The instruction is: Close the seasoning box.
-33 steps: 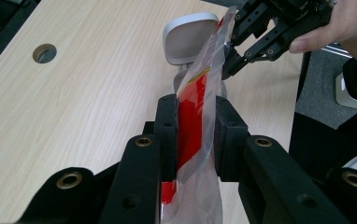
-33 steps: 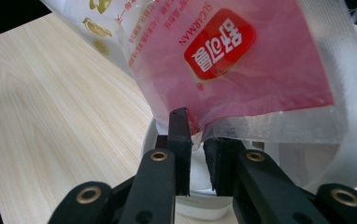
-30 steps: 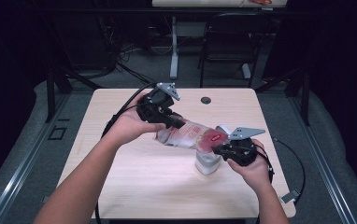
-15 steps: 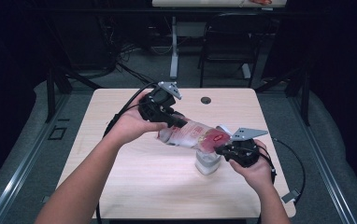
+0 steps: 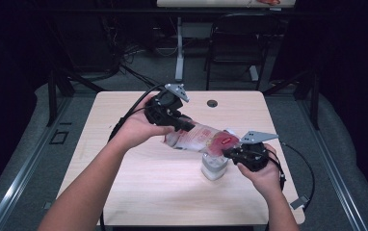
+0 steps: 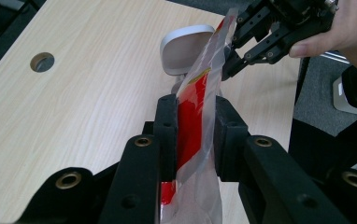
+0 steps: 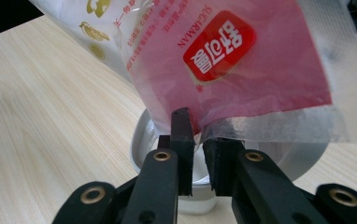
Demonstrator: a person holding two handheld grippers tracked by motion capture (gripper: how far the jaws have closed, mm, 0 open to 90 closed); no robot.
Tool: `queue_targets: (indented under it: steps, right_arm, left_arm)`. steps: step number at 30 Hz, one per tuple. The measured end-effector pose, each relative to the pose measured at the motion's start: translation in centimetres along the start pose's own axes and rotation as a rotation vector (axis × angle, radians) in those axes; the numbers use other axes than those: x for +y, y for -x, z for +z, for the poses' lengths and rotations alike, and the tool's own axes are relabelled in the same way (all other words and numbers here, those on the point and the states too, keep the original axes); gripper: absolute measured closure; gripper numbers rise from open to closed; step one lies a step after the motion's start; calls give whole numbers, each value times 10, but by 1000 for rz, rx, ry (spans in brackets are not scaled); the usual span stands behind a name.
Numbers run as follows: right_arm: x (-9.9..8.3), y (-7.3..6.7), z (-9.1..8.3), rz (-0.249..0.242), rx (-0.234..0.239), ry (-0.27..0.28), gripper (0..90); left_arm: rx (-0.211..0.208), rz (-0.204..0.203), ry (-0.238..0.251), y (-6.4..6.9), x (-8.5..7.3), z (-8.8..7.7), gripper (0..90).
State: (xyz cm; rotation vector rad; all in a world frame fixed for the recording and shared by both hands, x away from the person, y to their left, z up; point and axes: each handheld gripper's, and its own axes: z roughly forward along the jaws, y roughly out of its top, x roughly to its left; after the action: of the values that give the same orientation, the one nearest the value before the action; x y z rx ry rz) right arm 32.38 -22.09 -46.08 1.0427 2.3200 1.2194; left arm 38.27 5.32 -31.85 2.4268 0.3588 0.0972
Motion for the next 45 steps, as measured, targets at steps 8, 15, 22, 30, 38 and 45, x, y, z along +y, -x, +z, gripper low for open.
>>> queue_targets:
  steps: [8,15,22,30,38,45]
  right_arm:
    - [-1,1,3,11,5,10,824]
    - [-1,0,3,11,31,2,824]
    - [2,-4,2,-17,55,-11,829]
    - [2,-2,-1,-10,49,-10,830]
    - [1,1,-1,16,21,3,830]
    - [1,4,1,33,8,19,830]
  left_arm:
    - [4,3,3,1,1,-1,746]
    - [1,4,7,1,1,-3,747]
    - [-5,-12,22,-2,0,-7,747]
    - [-8,-12,18,-3,0,-5,746]
    - [-5,-1,6,0,1,-1,747]
    - [3,1,11,1,1,-3,748]
